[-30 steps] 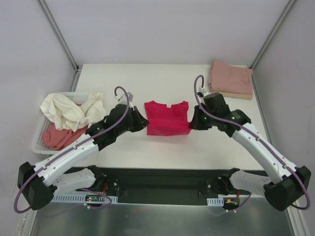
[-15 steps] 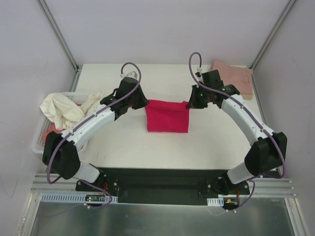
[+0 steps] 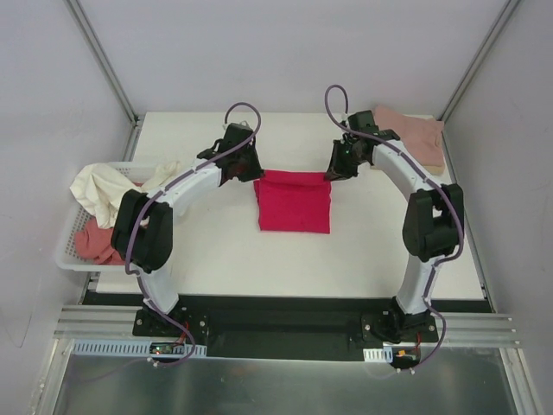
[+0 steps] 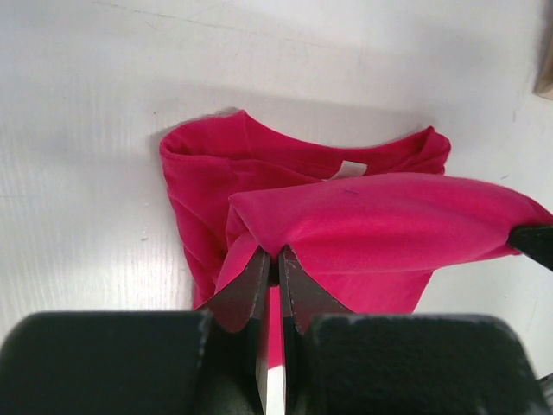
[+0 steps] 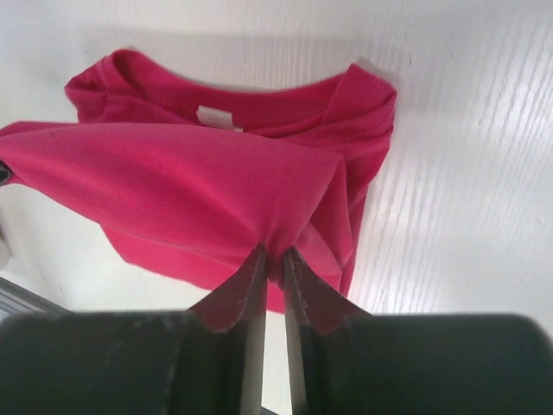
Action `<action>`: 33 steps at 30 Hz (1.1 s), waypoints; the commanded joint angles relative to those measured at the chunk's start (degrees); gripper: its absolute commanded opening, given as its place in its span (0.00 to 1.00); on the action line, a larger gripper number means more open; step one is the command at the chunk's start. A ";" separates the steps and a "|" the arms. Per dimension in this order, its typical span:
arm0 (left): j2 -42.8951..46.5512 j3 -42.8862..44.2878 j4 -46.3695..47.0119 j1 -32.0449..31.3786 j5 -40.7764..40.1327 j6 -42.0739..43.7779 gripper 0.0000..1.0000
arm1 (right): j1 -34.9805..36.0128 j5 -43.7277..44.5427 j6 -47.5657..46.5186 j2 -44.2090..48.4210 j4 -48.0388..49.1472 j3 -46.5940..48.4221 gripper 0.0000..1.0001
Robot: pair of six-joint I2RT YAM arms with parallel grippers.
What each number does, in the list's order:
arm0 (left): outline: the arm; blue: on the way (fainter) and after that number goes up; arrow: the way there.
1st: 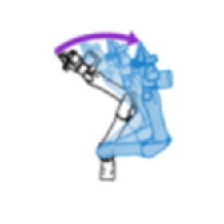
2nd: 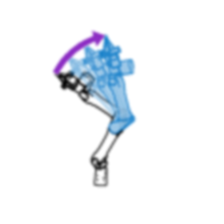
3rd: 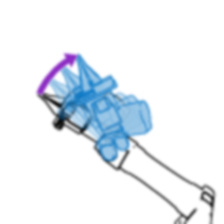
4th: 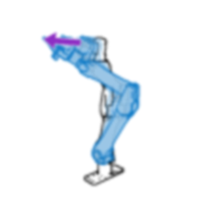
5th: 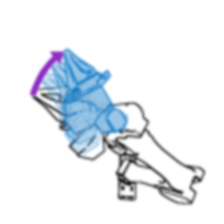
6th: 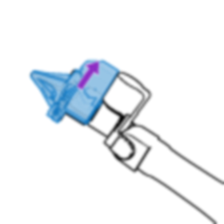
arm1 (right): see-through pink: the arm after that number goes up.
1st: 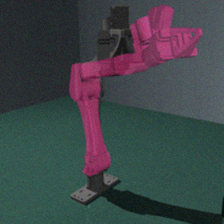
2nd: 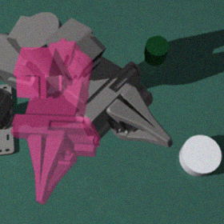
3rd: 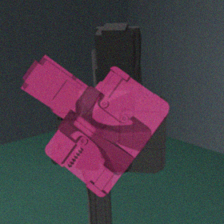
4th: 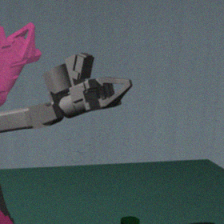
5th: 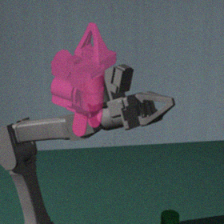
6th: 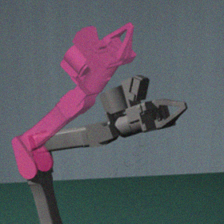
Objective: Fold and stack the t-shirts
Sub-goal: Fold the long partially folded tshirt into a neat square
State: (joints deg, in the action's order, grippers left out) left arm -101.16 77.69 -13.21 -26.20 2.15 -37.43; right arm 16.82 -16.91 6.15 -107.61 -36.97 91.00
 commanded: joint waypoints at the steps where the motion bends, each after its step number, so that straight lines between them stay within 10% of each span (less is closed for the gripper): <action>1: -4.21 4.04 -0.94 2.11 0.22 1.57 0.00 | -1.26 0.20 -0.61 -6.27 -0.56 6.02 0.19; 5: -8.25 8.86 -3.57 3.87 3.03 1.92 0.60 | -1.79 2.13 -1.93 -11.47 -2.75 13.39 0.57; 7: -8.00 9.84 -4.71 3.87 3.65 2.18 0.76 | -1.88 3.45 -2.46 -10.52 -4.51 14.73 0.95; 9: -4.77 8.98 -5.24 3.87 4.79 2.27 0.99 | -1.79 4.25 -2.72 -7.54 -4.60 12.55 0.97; 21: 27.14 -16.85 -5.16 -0.08 1.11 -0.19 0.99 | -0.38 19.90 0.97 42.12 18.43 -28.85 0.97; 33: 48.95 -44.01 -5.24 -3.78 -1.80 -6.51 0.99 | 1.28 6.62 -3.78 17.02 9.29 -14.02 0.97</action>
State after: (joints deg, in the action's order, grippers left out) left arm -56.01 38.72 -18.02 -29.93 2.26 -40.99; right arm 16.73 -8.43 3.70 -83.44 -24.40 68.99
